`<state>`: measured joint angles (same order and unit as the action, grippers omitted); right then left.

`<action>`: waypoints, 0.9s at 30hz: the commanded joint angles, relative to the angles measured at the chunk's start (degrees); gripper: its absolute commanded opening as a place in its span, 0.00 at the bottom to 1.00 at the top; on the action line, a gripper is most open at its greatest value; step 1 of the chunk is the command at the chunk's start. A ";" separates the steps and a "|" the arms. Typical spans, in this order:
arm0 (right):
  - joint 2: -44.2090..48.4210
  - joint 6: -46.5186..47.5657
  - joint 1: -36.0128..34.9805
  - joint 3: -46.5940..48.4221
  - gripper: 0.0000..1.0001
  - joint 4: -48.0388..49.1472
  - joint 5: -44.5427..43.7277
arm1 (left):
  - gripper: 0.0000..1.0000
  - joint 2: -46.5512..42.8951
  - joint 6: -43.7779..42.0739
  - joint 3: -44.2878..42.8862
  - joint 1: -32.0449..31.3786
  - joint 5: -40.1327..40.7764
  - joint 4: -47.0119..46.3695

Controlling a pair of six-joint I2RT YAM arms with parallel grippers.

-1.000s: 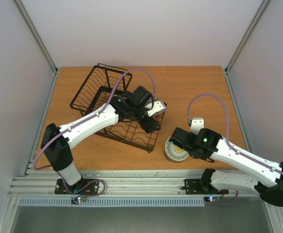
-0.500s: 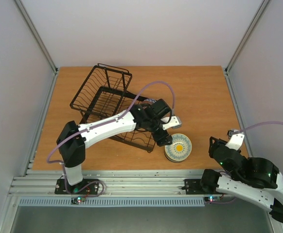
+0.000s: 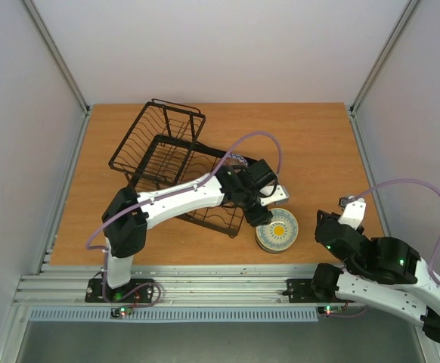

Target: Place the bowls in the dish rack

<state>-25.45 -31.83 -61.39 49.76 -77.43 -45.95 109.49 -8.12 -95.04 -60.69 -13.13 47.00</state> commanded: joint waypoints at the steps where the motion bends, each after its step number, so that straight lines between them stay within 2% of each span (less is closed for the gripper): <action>1: 3.02 1.99 -0.39 -0.19 0.40 2.63 0.34 | 0.54 2.17 0.64 -2.43 -0.31 2.20 0.82; 3: 4.17 2.41 -0.38 -0.49 0.40 3.18 0.59 | 0.48 2.59 0.88 -2.75 -0.31 2.27 0.90; 7: 4.19 2.89 -0.36 -0.58 0.40 3.64 1.16 | 0.44 3.10 1.08 -3.10 -0.31 2.39 1.12; 9: 3.34 2.92 -0.39 -0.53 0.40 3.55 1.14 | 0.39 3.25 1.17 -3.08 -0.31 2.40 1.19; 17: 1.54 2.92 -0.40 -0.19 0.40 3.21 1.05 | 0.01 3.02 1.35 -3.19 -0.27 2.45 1.41; 27: 0.66 3.80 -0.34 0.61 0.40 3.49 2.22 | 0.01 -0.72 -0.49 -2.88 -0.31 -0.40 1.92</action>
<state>-23.64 -29.10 -61.41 49.60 -74.94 -43.97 111.46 -6.68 -98.15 -60.80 -12.56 48.05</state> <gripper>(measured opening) 0.401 0.033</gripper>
